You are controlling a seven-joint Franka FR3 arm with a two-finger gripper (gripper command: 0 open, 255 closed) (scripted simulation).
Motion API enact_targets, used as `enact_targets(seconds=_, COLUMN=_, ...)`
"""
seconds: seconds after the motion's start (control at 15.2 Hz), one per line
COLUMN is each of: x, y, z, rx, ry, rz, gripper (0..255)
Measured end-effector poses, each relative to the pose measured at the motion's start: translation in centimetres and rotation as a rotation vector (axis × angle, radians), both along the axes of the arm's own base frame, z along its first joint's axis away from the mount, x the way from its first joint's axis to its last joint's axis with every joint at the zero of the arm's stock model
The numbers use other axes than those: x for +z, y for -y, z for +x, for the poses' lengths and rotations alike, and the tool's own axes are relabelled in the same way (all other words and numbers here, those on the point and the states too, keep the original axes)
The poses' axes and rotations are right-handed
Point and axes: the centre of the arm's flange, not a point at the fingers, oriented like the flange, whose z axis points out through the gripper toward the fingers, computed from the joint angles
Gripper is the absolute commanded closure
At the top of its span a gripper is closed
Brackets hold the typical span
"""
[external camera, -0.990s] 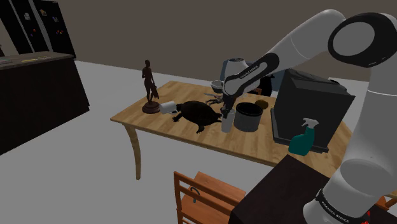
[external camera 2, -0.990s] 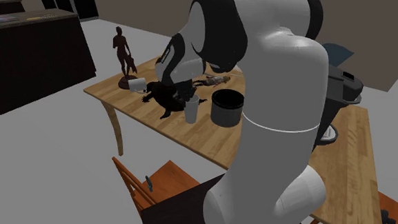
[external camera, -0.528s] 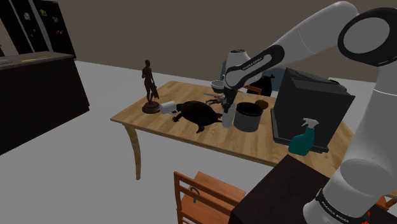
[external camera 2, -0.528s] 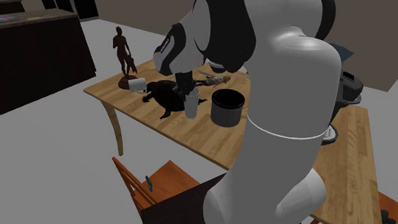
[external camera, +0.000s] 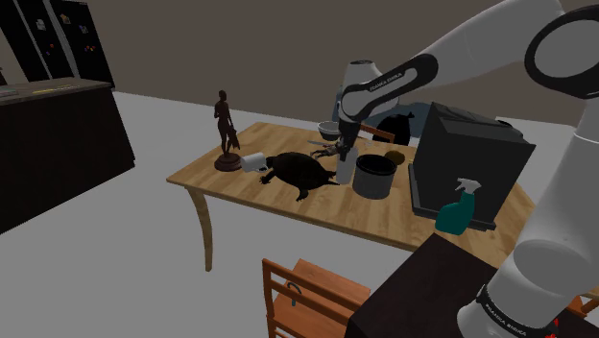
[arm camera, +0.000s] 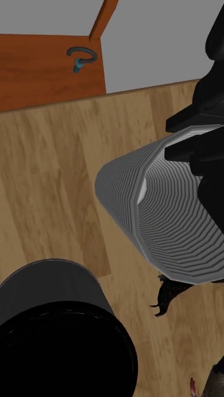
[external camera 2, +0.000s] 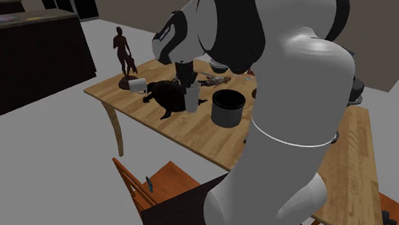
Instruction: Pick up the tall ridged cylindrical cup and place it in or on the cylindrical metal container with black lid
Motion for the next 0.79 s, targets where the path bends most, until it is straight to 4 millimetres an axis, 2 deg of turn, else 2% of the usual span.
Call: enact_targets(seconds=0.79, x=6.4, y=-0.1, z=0.1, rx=0.0, ry=0.0, rz=0.0, gripper=255)
